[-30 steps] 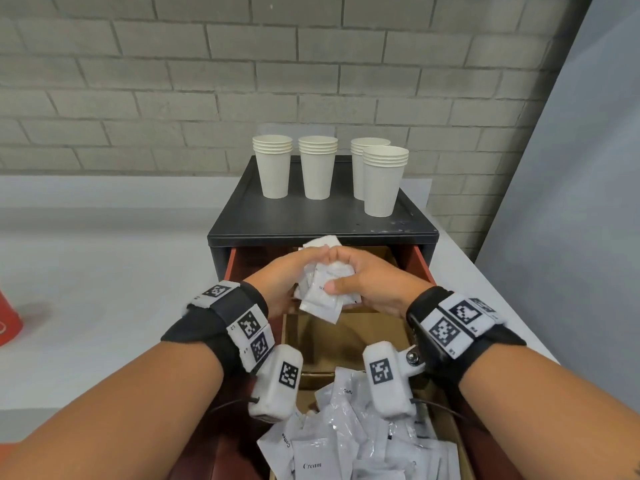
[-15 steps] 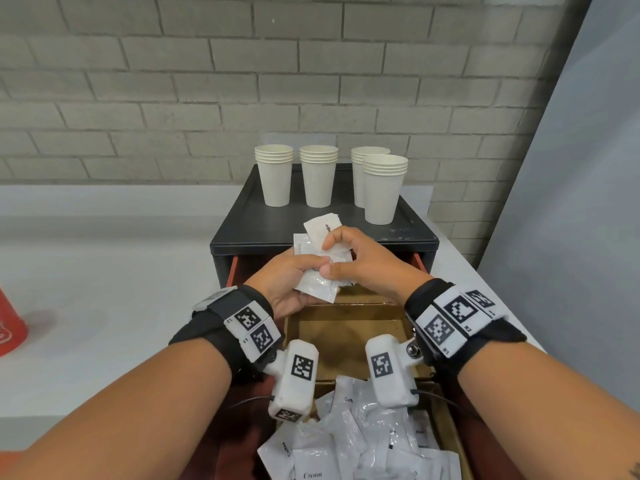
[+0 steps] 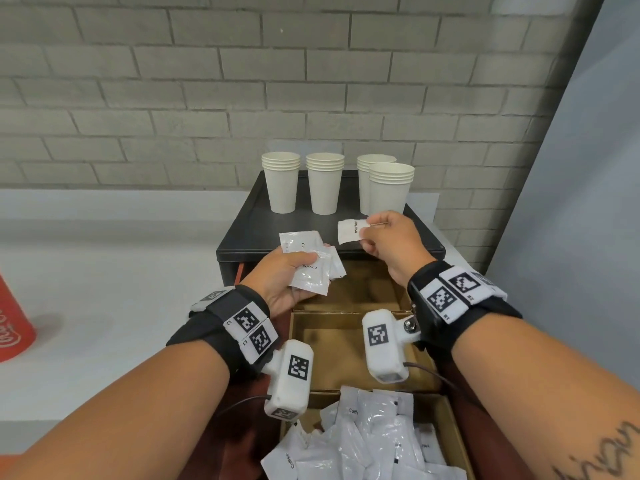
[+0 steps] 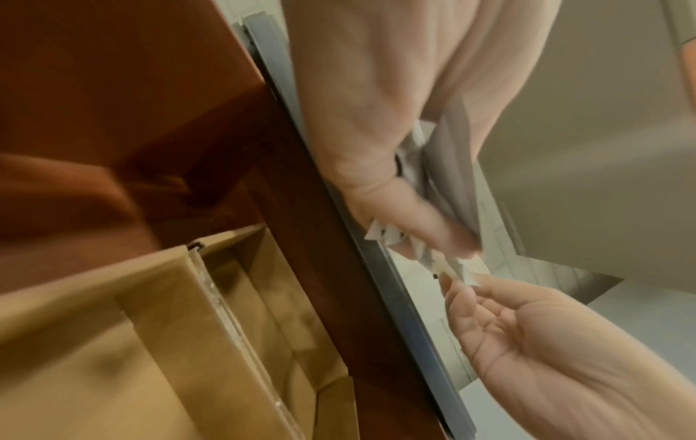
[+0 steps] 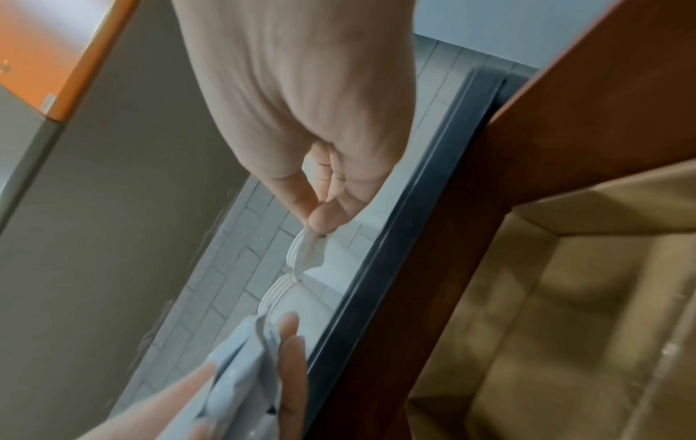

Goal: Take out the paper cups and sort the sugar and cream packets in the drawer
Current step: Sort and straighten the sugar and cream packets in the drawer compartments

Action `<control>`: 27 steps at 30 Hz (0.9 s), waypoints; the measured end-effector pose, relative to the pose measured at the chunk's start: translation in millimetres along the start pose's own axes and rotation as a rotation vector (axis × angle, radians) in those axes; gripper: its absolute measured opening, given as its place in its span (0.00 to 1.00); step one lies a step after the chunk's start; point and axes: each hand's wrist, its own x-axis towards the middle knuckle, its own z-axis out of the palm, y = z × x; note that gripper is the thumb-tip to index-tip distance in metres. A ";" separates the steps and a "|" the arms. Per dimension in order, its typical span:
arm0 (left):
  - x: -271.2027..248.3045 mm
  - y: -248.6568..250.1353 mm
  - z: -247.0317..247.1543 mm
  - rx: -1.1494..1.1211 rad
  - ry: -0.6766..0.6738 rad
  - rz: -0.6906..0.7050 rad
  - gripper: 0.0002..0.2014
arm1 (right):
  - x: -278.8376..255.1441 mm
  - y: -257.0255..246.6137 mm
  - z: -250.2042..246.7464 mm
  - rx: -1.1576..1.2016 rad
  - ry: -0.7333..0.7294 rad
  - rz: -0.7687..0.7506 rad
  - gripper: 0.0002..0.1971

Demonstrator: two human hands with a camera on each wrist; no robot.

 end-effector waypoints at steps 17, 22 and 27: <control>15.4 17.5 -14.9 -0.175 0.098 0.070 0.16 | -14.1 -8.8 56.1 -0.508 -0.387 -0.240 0.23; 14.8 10.7 -14.2 -0.087 0.112 0.061 0.15 | -13.8 -4.5 40.4 -0.363 -0.351 -0.098 0.18; 12.6 7.3 -9.9 -0.059 0.146 0.061 0.15 | -12.7 -4.0 21.2 -0.326 -0.309 0.018 0.20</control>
